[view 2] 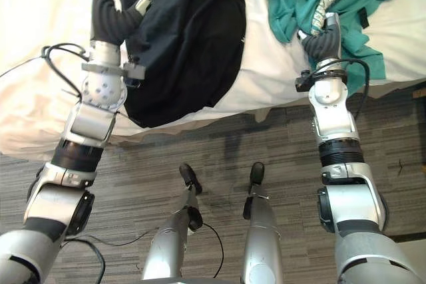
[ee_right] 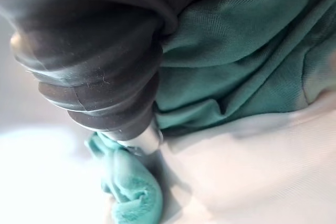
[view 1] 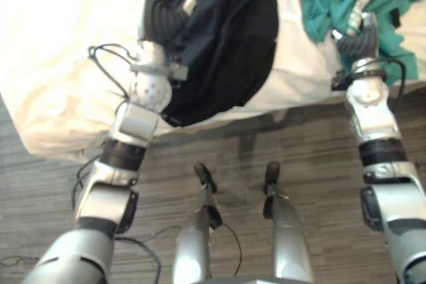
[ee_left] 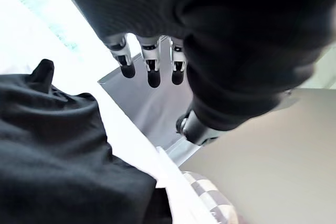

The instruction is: Tidy the bed and pick cloth on bed and put in laundry

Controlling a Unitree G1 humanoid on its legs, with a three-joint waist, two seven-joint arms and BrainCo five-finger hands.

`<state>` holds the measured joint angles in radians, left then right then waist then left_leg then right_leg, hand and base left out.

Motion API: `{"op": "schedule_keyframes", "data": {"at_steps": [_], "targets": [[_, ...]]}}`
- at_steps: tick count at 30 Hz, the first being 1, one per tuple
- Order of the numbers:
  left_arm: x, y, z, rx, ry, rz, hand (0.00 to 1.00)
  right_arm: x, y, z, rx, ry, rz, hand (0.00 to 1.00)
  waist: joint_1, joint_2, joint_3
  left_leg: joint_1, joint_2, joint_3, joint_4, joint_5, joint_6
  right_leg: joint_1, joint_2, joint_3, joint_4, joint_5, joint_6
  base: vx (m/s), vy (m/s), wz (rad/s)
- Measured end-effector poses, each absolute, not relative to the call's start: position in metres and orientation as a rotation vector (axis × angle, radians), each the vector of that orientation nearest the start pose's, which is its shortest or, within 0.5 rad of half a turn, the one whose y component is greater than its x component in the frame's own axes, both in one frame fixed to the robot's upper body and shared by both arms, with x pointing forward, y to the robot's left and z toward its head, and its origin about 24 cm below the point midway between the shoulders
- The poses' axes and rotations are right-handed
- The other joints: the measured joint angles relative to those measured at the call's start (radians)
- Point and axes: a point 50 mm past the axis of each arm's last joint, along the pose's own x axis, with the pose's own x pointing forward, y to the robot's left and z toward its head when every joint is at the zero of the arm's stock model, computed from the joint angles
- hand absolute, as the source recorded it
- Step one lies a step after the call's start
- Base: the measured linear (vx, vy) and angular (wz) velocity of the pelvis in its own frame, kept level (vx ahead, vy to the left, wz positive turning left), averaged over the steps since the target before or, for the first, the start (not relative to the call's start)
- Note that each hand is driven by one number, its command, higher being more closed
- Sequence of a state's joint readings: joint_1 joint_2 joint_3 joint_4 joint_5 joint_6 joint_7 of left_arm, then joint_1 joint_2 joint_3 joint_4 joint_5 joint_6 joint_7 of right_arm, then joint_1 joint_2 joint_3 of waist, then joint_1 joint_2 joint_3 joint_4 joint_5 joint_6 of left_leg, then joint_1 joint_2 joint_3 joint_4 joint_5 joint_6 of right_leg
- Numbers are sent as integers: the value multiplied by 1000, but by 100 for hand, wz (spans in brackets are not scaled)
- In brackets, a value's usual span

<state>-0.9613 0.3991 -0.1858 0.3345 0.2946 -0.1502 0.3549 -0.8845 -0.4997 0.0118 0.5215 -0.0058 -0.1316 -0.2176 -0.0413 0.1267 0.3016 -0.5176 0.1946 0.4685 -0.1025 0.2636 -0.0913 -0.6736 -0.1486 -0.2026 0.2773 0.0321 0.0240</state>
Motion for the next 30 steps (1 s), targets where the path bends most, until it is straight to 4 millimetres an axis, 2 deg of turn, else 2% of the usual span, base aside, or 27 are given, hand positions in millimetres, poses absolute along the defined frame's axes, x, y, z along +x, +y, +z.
{"op": "schedule_keyframes", "data": {"at_steps": [3,5,10,13,17,18,20,24,26,30], "targets": [[369,124,286,689,-835,192,0,373,-212,257,-390,-593,-246,100,-2,-1,1,-6,8,17,0,1,-2,-18,10,14,0,3,-5,46,-67,-17],[377,115,285,753,-802,182,0,372,-209,261,-382,-615,-238,100,-5,-6,4,-15,9,30,0,16,-23,-30,11,19,0,6,-9,41,-65,-7],[390,104,280,895,-724,139,0,369,-204,267,-352,-654,-233,100,-6,-9,6,-27,16,57,0,15,-24,-48,19,28,-1,9,-12,23,-54,-8],[399,101,276,975,-662,123,0,367,-197,274,-317,-688,-221,100,-15,-32,21,-40,21,78,-1,1,-34,-67,27,43,-17,25,-10,10,-28,-14],[400,100,280,1028,-655,95,0,365,-196,279,-281,-711,-226,100,-12,-42,26,-45,22,98,0,0,-32,-67,31,51,-40,41,-7,13,-20,-6],[401,100,282,1050,-649,81,100,365,-196,279,-279,-710,-221,100,-10,-43,27,-45,22,101,0,0,-32,-66,32,53,-44,44,-6,2,-27,-7],[402,103,282,1082,-636,68,100,365,-193,281,-267,-715,-207,100,-5,-43,27,-45,26,109,-1,0,-32,-60,39,60,-66,58,-7,-8,-28,-13],[404,124,285,1141,-608,95,100,365,-192,286,-236,-724,-176,100,-8,-43,27,-27,36,117,-1,0,-32,-31,53,64,-108,80,-8,-32,-35,-12],[404,132,285,1164,-591,90,100,364,-193,288,-219,-731,-179,100,-8,-43,27,-11,42,123,-1,-8,-19,-14,59,66,-114,80,-8,-33,-43,-10],[400,142,277,1147,-583,64,100,349,-201,293,-213,-795,-189,100,-8,-43,27,12,46,122,-1,-14,-12,19,62,58,-125,77,-5,10,-48,0]]}}
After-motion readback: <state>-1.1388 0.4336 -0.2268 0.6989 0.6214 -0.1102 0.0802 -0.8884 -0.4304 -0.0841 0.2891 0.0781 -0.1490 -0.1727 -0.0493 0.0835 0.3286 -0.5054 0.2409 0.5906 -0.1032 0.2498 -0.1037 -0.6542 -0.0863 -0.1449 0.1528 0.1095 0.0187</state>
